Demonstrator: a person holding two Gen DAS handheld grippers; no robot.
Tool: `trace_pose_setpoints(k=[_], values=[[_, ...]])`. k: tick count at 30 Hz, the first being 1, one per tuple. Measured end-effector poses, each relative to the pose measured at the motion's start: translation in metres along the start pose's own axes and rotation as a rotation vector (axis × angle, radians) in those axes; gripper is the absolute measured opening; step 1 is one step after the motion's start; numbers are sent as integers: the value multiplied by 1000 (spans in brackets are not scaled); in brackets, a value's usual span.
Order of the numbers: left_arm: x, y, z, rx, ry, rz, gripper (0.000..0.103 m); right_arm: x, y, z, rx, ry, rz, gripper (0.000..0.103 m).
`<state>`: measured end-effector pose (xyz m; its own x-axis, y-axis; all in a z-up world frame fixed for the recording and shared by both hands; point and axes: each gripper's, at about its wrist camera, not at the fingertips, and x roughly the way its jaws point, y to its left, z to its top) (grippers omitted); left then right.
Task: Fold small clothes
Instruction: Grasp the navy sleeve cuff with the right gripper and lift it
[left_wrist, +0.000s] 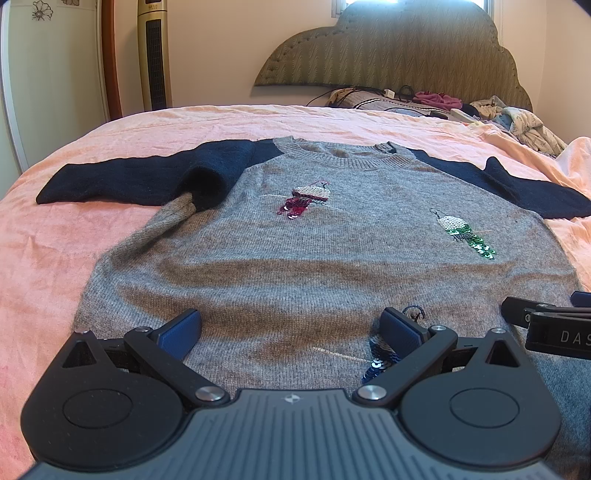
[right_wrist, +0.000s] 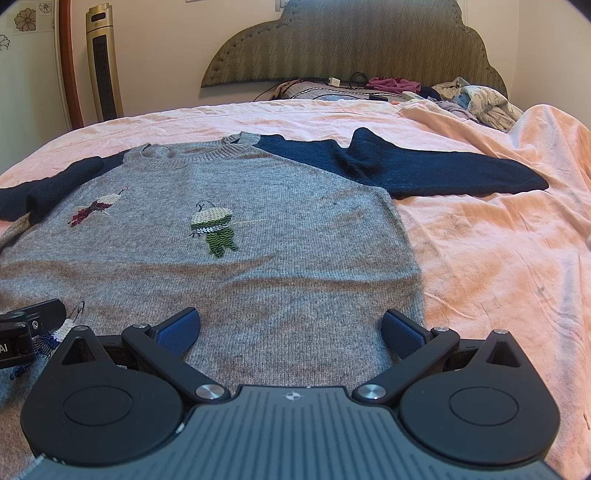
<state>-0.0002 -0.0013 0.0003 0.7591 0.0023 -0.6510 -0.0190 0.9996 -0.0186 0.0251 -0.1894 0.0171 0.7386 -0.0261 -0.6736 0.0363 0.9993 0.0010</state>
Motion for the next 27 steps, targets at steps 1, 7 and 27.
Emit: trace_pose_setpoints(k=[1, 7, 27], values=[[0, 0, 0, 0, 0, 0, 103, 0, 0, 0, 0, 0, 0, 103], [0, 0, 0, 0, 0, -1, 103, -8, -40, 25, 103, 1, 215, 103], [0, 0, 0, -1, -1, -1, 103, 136, -383, 84, 1102, -200, 168, 63]])
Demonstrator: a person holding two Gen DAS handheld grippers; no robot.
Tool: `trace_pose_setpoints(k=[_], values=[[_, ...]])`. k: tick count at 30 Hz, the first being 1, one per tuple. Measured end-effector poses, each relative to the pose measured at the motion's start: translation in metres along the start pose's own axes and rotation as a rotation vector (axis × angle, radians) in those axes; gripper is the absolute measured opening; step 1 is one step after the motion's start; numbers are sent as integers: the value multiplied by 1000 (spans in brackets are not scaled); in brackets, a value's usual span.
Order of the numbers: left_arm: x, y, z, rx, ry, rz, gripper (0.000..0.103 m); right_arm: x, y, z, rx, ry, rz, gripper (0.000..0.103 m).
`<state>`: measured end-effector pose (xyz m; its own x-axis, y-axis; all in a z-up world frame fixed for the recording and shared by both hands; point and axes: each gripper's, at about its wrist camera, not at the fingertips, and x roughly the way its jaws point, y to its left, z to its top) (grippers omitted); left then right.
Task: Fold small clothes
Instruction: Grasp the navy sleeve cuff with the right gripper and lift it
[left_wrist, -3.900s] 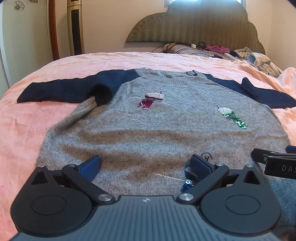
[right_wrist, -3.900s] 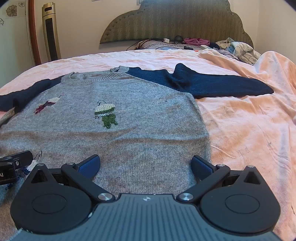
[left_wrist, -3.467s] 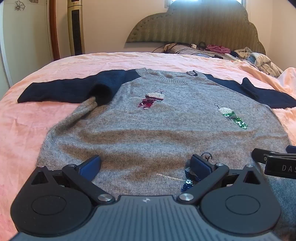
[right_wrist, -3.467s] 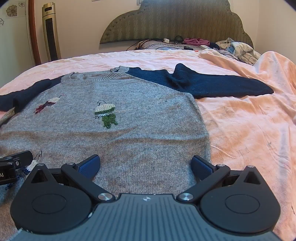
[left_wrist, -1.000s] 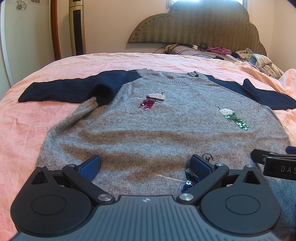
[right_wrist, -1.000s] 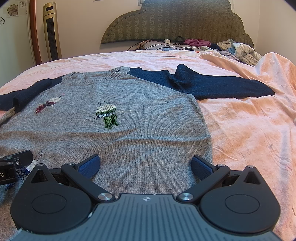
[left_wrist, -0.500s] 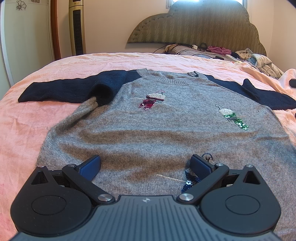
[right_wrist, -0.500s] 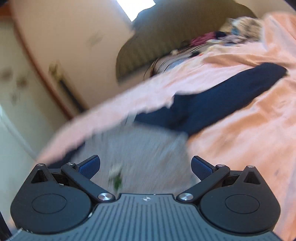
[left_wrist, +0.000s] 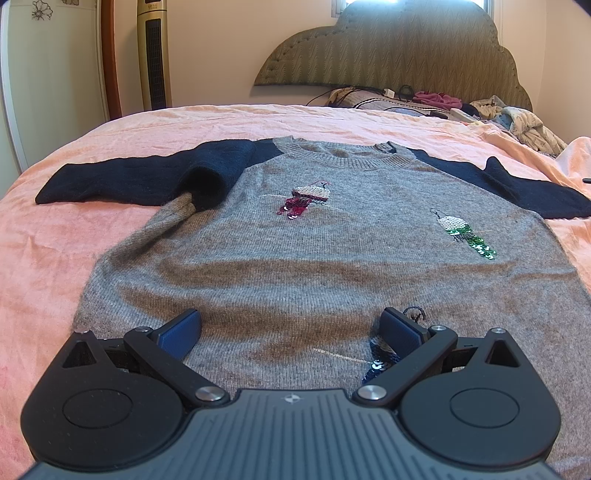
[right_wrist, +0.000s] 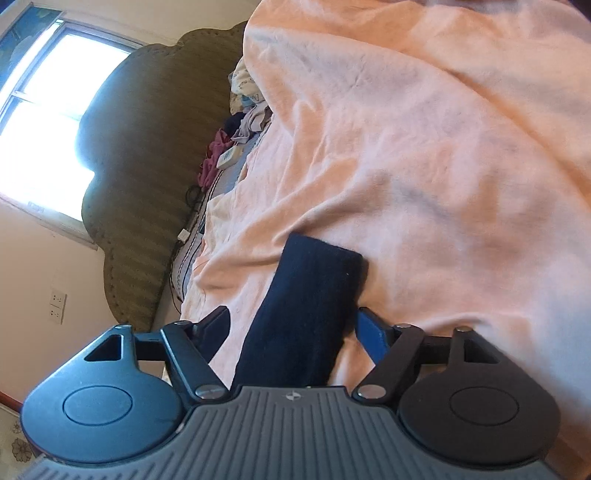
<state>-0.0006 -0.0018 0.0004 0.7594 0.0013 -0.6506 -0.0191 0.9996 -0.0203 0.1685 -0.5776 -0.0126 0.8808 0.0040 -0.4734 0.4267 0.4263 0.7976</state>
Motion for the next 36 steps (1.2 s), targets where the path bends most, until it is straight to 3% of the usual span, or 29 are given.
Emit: trace_pose_setpoints(k=[1, 5, 7, 11, 17, 19, 20, 21, 23, 26, 29, 32, 34, 36], values=[[0, 0, 0, 0, 0, 0, 103, 6, 0, 2, -13, -9, -17, 57], [0, 0, 0, 0, 0, 0, 103, 20, 6, 1, -77, -18, -55, 18], [0, 0, 0, -1, -1, -1, 103, 21, 18, -3, -90, -7, -40, 17], [0, 1, 0, -7, -2, -5, 103, -2, 81, -42, -222, 29, 148, 17], [0, 1, 1, -6, -1, -5, 103, -11, 191, -180, -392, 298, 484, 17], [0, 1, 0, -5, -1, -4, 103, -7, 212, -227, -414, 411, 546, 20], [1, 2, 1, -4, -1, -5, 103, -4, 220, -248, -435, 460, 550, 35], [1, 2, 0, -3, -1, -6, 103, -3, 224, -266, -450, 493, 533, 69], [0, 4, 0, -7, -3, -12, 103, -12, 217, -282, -435, 479, 504, 93], [-3, 10, -1, -25, -14, -46, 103, -34, 193, -285, -431, 513, 506, 92], [-7, 26, 8, -139, -12, -165, 103, -63, 155, -283, -529, 482, 425, 92], [6, 39, 44, -279, 38, -333, 103, -77, 122, -279, -643, 425, 345, 93], [23, 40, 70, -327, 42, -378, 103, -81, 104, -277, -624, 398, 367, 91], [46, 34, 91, -331, 37, -391, 103, -85, 100, -273, -588, 381, 392, 100]])
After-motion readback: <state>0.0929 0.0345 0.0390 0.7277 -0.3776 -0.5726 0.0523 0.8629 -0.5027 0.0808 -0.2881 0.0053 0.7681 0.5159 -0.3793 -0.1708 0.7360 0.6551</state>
